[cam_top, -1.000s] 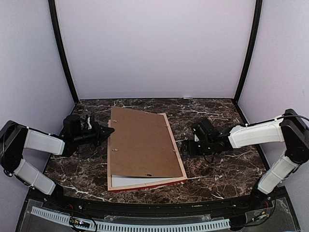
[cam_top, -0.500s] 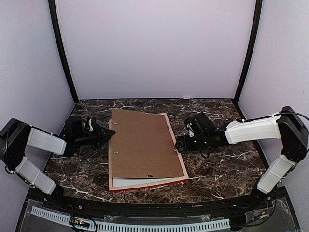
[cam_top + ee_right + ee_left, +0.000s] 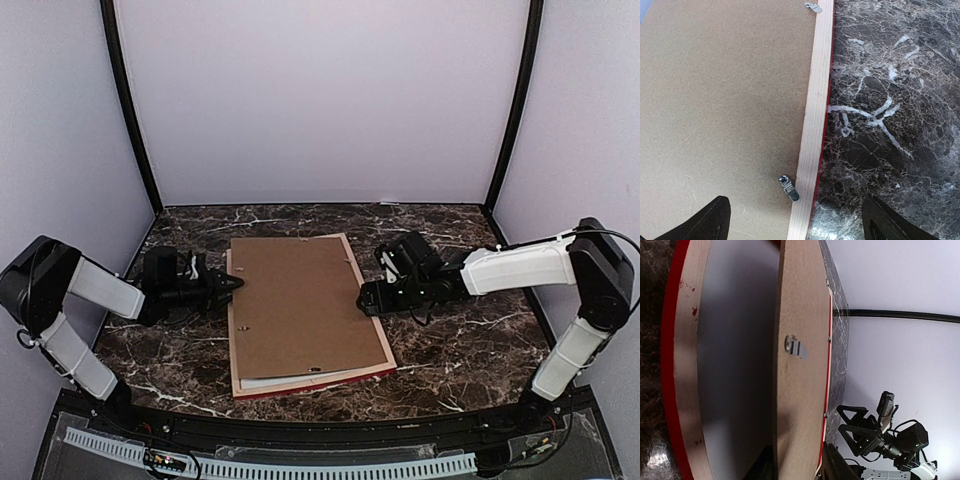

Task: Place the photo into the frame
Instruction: Adjust the frame body at the center of the board.

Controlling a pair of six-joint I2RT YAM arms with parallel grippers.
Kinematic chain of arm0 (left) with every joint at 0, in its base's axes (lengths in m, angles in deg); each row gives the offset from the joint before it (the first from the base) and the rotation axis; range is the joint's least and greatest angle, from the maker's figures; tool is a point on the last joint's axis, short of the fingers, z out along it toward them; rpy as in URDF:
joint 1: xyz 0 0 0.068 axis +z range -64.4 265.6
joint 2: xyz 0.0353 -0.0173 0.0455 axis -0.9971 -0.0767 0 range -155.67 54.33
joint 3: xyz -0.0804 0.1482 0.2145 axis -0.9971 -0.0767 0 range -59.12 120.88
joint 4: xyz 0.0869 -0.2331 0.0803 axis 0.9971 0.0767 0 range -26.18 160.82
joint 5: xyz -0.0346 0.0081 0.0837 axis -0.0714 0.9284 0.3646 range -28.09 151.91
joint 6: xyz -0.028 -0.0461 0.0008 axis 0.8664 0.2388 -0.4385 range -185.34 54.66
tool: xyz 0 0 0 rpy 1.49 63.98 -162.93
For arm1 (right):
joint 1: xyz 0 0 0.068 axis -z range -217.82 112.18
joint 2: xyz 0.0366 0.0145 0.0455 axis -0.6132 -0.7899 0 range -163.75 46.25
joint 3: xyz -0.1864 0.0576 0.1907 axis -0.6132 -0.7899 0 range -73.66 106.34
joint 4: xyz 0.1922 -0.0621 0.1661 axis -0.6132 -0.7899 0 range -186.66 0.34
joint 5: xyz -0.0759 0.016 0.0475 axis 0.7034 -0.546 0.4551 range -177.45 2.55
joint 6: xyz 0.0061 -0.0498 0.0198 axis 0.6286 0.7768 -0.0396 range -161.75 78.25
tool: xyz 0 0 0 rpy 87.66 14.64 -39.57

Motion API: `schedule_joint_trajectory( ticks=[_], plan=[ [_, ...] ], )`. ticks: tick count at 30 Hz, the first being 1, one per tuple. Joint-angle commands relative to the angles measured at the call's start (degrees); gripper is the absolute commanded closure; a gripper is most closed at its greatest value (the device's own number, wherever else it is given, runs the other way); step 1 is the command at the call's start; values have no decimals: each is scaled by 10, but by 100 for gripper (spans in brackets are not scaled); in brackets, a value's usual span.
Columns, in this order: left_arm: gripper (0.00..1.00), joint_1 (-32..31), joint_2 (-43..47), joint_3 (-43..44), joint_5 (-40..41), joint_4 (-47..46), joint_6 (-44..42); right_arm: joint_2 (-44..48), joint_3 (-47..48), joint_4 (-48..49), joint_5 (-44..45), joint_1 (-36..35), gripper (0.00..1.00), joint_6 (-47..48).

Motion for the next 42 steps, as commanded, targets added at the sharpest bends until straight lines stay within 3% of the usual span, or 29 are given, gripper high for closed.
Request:
schedule_joint_trajectory(
  ticks=[1, 9, 22, 37, 42],
  plan=[
    [68, -1, -3, 17, -22, -16, -10, -15, 23, 14, -23, 2, 8, 19],
    [67, -1, -11, 17, -24, -17, -14, -39, 16, 9, -52, 2, 8, 0],
    [64, -3, -26, 41, -34, 21, -46, -7, -69, 88, -146, -11, 14, -66],
    [62, -4, -49, 86, -52, 71, -87, 49, -109, 75, -83, -111, 14, -146],
    [62, -4, -55, 98, -56, 91, -99, 72, -104, 13, -11, -113, 10, -127]
  ],
)
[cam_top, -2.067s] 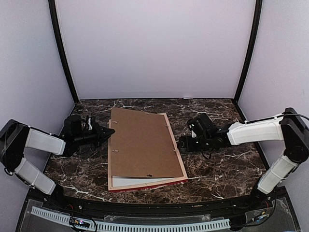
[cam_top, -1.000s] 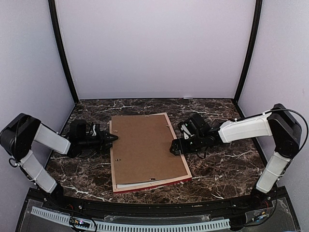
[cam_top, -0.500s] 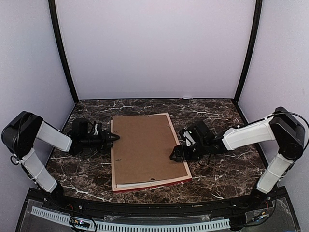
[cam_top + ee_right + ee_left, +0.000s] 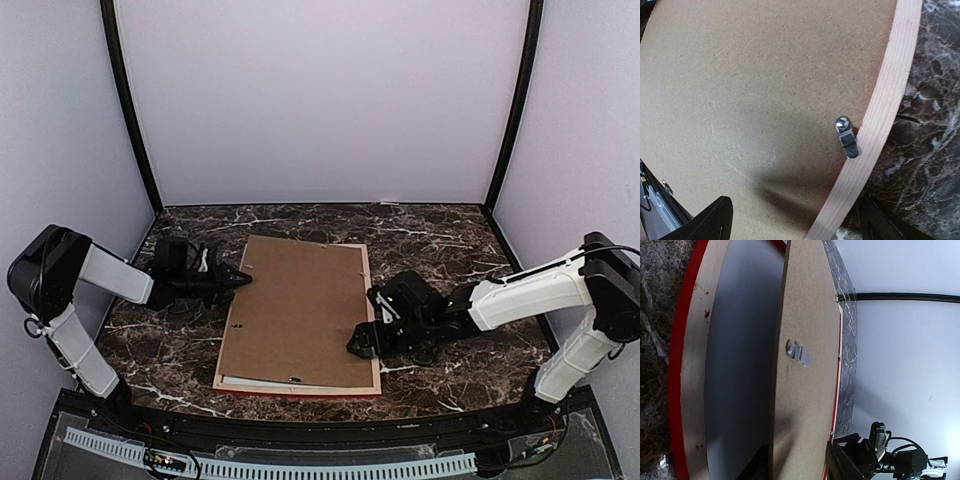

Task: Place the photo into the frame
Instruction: Adjust the frame body at the center of the board.

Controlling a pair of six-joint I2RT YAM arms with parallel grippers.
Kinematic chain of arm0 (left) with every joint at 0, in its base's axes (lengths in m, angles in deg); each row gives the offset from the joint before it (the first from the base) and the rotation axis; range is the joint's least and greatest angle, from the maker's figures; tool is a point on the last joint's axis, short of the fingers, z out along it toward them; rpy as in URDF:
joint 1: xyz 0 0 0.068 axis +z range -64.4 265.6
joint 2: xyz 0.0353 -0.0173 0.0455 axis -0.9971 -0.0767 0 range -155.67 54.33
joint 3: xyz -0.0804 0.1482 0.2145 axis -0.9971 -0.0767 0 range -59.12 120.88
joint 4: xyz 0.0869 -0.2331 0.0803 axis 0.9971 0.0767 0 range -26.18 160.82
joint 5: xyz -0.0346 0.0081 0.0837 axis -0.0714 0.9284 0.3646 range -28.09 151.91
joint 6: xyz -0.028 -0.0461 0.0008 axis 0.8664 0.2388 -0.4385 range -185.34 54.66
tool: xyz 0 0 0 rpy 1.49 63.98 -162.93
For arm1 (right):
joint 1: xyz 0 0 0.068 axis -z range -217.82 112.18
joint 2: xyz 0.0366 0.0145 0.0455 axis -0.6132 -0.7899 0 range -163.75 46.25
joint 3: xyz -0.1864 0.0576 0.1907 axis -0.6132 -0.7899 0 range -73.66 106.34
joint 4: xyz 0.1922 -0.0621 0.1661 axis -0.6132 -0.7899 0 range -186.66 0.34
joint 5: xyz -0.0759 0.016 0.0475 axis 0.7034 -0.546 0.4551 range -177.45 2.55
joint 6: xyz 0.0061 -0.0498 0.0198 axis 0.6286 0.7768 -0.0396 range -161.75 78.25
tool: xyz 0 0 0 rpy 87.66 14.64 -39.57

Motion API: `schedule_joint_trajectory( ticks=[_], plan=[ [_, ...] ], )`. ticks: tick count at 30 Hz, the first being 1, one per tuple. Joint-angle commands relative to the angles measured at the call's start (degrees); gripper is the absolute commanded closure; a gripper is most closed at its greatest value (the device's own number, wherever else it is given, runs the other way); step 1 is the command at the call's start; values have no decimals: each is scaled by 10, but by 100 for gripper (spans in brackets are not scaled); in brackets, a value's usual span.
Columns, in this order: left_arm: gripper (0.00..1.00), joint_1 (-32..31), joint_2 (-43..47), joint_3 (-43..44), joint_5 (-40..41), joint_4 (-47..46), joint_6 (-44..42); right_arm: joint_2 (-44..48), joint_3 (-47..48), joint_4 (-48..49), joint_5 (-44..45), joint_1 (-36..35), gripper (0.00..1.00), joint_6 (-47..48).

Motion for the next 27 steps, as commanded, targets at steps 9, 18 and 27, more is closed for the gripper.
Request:
schedule_joint_trajectory(
  ticks=[9, 18, 27],
  plan=[
    [58, -3, 3, 33, -17, 49, -44, 24, 88, -114, 97, 21, 6, 105],
    [46, -3, 5, 39, -20, 60, -52, -33, 142, -115, 25, 26, 6, 187],
    [34, -3, 10, 43, -16, 79, -66, -63, 157, -115, -5, 27, 7, 206]
  ],
)
